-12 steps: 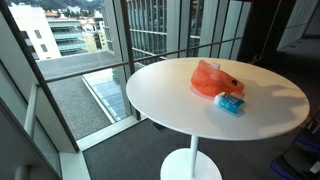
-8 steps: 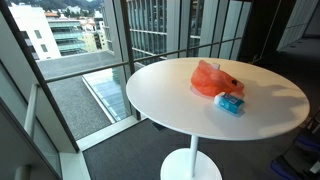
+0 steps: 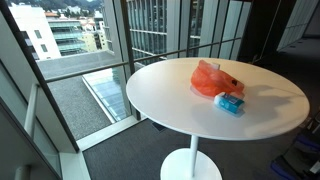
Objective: Put the white bottle on the table
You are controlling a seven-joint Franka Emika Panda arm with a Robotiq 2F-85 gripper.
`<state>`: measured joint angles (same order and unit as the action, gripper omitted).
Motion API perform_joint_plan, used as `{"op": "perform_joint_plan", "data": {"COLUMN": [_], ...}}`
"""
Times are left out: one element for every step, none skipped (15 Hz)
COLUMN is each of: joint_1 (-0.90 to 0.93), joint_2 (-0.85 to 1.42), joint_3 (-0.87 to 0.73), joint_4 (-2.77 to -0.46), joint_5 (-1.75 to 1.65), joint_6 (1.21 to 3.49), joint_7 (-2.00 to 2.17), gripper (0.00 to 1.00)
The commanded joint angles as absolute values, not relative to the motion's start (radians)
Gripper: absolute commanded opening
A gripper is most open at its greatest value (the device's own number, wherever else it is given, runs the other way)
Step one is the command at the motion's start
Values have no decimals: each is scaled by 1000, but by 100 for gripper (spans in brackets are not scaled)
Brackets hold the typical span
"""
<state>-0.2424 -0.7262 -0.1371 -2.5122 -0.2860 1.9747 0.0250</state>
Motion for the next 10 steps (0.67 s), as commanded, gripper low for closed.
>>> {"op": "perform_joint_plan", "data": {"joint_1": [-191, -177, -161, -151, -139, -128, -117, -108, -100, -95], "joint_2": [-624, -593, -556, -520, -486, -439, -402, -357, -320, -278], "joint_3": [-85, -70, -58, -46, -39, -33, -31, -30, -30, -32], "joint_4": [-2449, -2429, -2404, -2380, -2353, -2320, -2291, -2257, -2229, -2200], "joint_5": [-233, -215, -196, -183, -166, -148, -129, -112, -96, -81], "joint_6": [2007, 2015, 2021, 2028, 2028, 2032, 2030, 2031, 2032, 2031], "joint_7": [102, 120, 133, 149, 155, 162, 158, 157, 153, 152], "gripper": [100, 100, 100, 100, 100, 100, 100, 100, 100, 100]}}
